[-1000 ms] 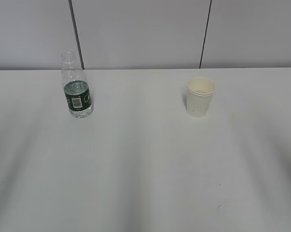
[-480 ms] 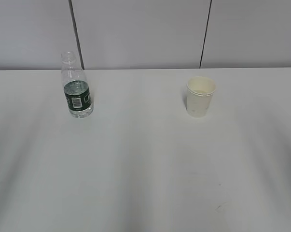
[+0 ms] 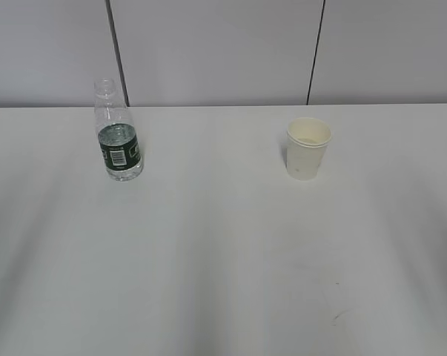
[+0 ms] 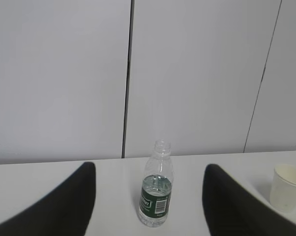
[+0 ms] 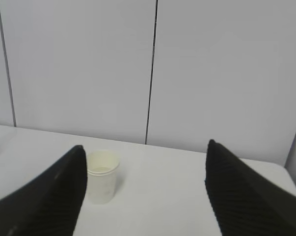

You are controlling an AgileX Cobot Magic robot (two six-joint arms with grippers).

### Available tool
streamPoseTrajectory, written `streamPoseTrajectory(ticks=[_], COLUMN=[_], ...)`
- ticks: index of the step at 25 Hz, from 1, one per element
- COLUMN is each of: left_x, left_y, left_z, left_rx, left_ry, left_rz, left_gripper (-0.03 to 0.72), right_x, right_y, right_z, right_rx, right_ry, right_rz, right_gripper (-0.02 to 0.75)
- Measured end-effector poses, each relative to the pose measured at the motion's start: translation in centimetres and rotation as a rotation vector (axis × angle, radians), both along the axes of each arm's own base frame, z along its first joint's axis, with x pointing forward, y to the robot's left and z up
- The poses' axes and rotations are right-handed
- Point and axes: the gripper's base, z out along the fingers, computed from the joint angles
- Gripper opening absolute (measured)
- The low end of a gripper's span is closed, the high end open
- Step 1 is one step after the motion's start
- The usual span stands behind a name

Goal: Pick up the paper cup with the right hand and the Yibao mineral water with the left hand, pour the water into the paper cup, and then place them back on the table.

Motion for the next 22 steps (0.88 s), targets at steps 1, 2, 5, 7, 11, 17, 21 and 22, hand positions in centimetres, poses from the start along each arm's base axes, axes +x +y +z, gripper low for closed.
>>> streamPoseTrajectory(ticks=[1,2,5,7,11,17,21,22], left_x=[0.0,0.0,0.0,0.0,0.0,0.0,0.0,0.0], left_y=[0.0,0.0,0.0,0.0,0.0,0.0,0.0,0.0], left_z=[0.0,0.0,0.0,0.0,0.0,0.0,0.0,0.0], left_rx=[0.0,0.0,0.0,0.0,0.0,0.0,0.0,0.0], left_ry=[0.0,0.0,0.0,0.0,0.001,0.001,0.001,0.001], left_rz=[0.0,0.0,-0.001,-0.001,-0.003,-0.003,-0.003,-0.003], left_gripper=[0.428,0.428,0.427,0.419,0.401,0.396,0.389,0.385], right_x=[0.0,0.0,0.0,0.0,-0.3,-1.8,-3.7,-4.3], right_y=[0.0,-0.1,-0.5,-1.0,-1.8,-1.5,-1.3,-1.3], right_z=[0.0,-0.1,-0.1,-0.5,-1.2,1.5,3.4,3.5], right_rx=[-0.041,-0.082,-0.099,-0.063,-0.063,0.017,0.057,0.064], right_ry=[-0.001,-0.002,0.01,0.045,0.195,0.391,0.522,0.541], right_rz=[-0.003,-0.011,-0.062,-0.115,-0.198,-0.162,-0.149,-0.151], right_gripper=[0.585,0.585,0.585,0.585,0.585,0.585,0.585,0.585])
